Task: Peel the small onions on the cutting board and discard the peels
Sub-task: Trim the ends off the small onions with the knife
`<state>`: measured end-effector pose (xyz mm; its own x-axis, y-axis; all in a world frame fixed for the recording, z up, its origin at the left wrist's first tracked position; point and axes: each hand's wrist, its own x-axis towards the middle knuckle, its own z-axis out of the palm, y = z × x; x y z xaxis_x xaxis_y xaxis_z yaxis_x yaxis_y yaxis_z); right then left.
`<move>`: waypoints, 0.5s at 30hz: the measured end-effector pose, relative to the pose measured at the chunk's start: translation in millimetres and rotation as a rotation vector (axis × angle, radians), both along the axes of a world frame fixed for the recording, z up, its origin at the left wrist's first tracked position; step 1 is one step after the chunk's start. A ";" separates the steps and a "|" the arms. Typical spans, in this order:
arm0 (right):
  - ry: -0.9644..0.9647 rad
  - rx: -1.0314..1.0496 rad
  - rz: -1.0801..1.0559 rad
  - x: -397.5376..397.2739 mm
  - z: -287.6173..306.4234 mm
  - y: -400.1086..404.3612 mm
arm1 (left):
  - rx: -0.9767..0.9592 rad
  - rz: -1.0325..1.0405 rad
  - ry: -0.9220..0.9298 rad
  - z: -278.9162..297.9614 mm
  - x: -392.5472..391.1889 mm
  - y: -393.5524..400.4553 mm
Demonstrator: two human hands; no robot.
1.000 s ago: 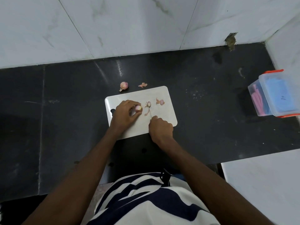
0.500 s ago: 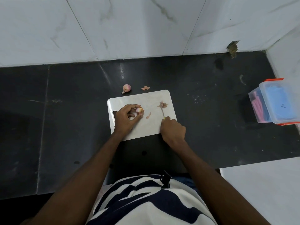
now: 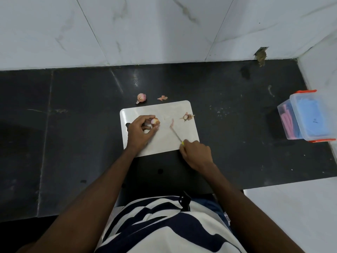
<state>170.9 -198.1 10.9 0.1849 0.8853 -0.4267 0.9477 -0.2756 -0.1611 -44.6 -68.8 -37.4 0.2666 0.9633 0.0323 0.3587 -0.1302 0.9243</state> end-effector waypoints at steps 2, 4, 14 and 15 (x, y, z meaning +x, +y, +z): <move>-0.029 0.026 -0.098 11.1 2.5 5.7 | 0.013 -0.005 0.016 -1.2 -0.8 0.1; -0.042 0.034 -0.174 20.6 4.5 10.3 | 0.023 -0.011 0.036 -2.5 -1.6 1.0; 0.067 0.065 -0.203 12.4 3.2 -2.1 | 0.193 -0.045 0.369 18.5 -34.3 12.7; 0.072 0.058 -0.197 10.4 2.7 -2.5 | 0.195 -0.063 0.395 19.6 -39.6 13.3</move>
<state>181.3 -200.6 13.6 0.3279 0.8584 -0.3946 0.8619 -0.4428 -0.2470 -84.2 -55.5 -17.8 0.3529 0.9307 0.0958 0.6653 -0.3216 0.6737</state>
